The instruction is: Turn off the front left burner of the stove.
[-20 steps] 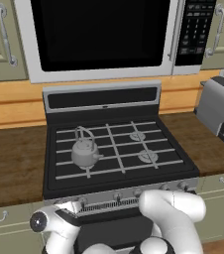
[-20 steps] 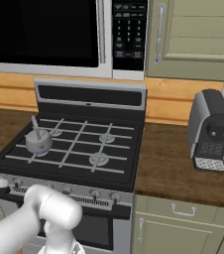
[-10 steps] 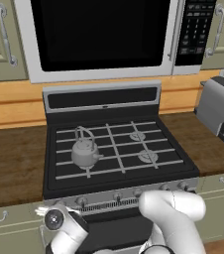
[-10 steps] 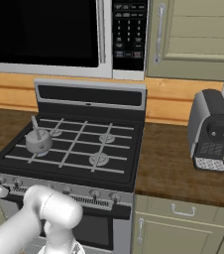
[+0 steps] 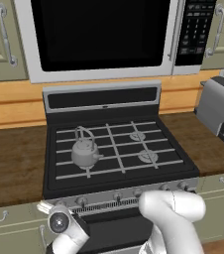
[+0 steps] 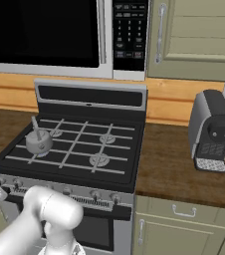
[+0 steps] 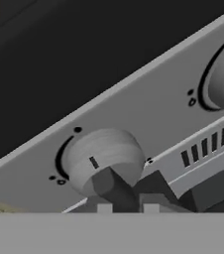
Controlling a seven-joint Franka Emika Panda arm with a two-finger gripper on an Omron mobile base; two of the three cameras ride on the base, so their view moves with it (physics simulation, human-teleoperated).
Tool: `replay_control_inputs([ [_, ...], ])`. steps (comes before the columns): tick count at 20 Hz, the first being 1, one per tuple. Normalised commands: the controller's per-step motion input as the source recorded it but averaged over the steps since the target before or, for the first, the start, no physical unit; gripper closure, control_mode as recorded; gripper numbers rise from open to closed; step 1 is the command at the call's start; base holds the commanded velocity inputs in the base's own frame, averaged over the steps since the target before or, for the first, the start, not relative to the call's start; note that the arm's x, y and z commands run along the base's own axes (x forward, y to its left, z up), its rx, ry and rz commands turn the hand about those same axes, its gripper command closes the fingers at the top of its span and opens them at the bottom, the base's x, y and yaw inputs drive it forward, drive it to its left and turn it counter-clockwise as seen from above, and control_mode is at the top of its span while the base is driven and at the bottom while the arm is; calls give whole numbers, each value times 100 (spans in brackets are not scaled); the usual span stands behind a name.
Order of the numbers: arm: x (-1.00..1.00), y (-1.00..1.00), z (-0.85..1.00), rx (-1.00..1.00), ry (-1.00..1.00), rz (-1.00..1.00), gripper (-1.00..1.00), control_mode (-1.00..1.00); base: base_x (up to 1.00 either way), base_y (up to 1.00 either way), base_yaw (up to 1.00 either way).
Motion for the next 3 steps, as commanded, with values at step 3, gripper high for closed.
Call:
replay_control_inputs([
  [3,-9,17,0,20,-4,-8,100,-100,0,0,0],
])
